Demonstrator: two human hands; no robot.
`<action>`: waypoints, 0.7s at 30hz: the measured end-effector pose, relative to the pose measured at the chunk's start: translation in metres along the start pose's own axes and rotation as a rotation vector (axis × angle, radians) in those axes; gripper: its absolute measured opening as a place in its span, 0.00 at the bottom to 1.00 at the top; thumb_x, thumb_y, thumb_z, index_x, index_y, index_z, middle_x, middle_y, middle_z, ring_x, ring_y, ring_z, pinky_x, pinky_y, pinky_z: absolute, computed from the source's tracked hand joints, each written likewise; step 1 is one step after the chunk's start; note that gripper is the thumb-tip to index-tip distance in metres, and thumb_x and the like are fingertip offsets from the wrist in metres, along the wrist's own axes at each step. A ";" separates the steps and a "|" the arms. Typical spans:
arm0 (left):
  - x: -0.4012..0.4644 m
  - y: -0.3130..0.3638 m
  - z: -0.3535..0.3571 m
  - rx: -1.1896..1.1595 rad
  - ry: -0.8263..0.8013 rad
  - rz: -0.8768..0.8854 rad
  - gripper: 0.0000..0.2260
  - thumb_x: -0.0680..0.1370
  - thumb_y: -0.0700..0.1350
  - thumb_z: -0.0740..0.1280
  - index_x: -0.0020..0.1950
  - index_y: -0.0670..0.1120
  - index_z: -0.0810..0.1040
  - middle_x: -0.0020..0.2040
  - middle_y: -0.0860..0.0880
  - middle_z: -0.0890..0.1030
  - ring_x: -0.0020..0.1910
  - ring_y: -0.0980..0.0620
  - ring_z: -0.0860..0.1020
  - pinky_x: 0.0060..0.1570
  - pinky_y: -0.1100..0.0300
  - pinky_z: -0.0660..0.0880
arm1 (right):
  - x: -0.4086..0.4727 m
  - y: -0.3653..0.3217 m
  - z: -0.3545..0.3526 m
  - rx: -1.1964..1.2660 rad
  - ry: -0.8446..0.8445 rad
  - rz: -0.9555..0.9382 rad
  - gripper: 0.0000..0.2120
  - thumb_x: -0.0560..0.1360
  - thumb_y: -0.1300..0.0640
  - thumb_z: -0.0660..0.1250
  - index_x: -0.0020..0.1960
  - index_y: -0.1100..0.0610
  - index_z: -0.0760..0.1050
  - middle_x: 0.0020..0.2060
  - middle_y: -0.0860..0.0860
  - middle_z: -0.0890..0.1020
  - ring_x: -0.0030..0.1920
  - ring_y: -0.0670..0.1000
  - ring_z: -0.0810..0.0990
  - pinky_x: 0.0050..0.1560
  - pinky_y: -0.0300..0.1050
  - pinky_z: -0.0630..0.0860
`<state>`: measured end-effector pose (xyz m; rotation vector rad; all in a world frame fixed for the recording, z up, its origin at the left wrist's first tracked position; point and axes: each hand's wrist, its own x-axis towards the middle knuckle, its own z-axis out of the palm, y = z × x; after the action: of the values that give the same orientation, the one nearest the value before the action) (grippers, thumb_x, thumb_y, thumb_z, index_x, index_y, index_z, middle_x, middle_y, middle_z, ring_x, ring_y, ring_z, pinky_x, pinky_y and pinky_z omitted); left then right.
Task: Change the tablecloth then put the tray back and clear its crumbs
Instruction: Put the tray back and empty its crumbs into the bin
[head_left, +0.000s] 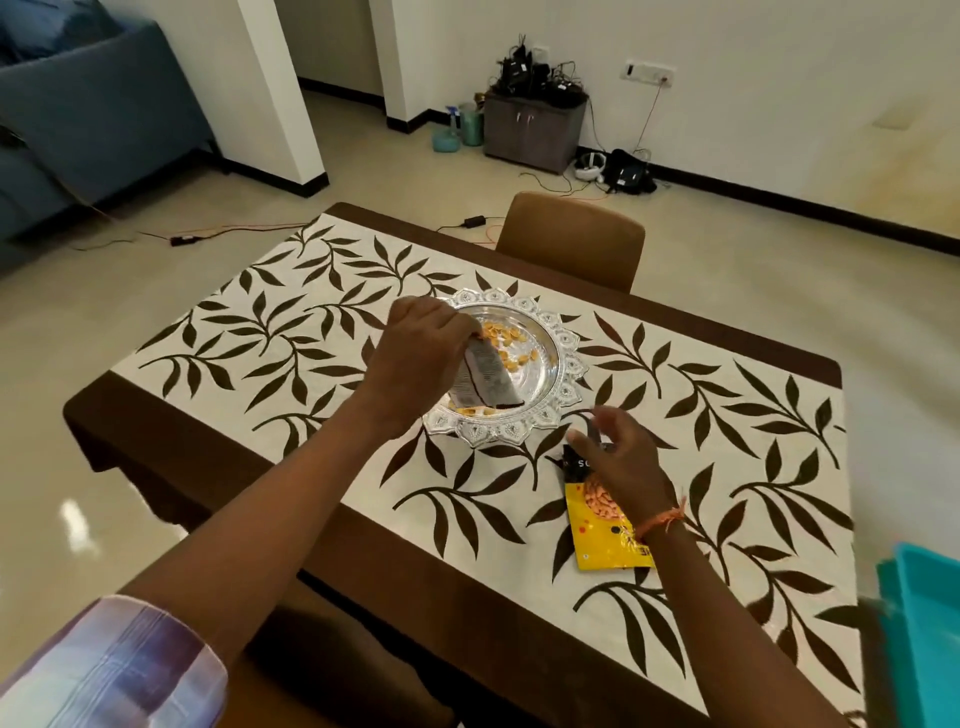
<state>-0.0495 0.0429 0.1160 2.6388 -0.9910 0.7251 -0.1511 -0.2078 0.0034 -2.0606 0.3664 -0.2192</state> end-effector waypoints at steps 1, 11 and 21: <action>0.003 0.005 -0.002 -0.025 -0.005 0.009 0.10 0.75 0.44 0.63 0.53 0.45 0.80 0.48 0.46 0.84 0.50 0.44 0.80 0.56 0.49 0.68 | 0.001 -0.016 0.002 0.039 -0.034 -0.063 0.28 0.69 0.44 0.74 0.65 0.54 0.73 0.58 0.49 0.78 0.59 0.46 0.75 0.59 0.46 0.75; 0.019 0.070 0.007 -0.383 -0.003 0.067 0.12 0.78 0.46 0.60 0.54 0.44 0.81 0.49 0.46 0.83 0.51 0.46 0.79 0.54 0.49 0.74 | 0.007 -0.055 0.001 -0.038 -0.059 -0.372 0.09 0.75 0.56 0.70 0.54 0.57 0.80 0.43 0.51 0.84 0.43 0.49 0.83 0.42 0.48 0.80; -0.030 0.052 0.081 -0.253 -0.361 -0.321 0.19 0.81 0.47 0.63 0.70 0.41 0.71 0.66 0.42 0.75 0.66 0.42 0.72 0.66 0.48 0.67 | 0.003 0.047 -0.052 -0.354 0.399 -0.064 0.10 0.76 0.54 0.65 0.46 0.58 0.82 0.37 0.56 0.84 0.36 0.55 0.80 0.37 0.46 0.75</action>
<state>-0.0740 -0.0093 0.0332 2.6541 -0.6547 0.0485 -0.1723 -0.2732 -0.0122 -2.3762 0.6182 -0.6482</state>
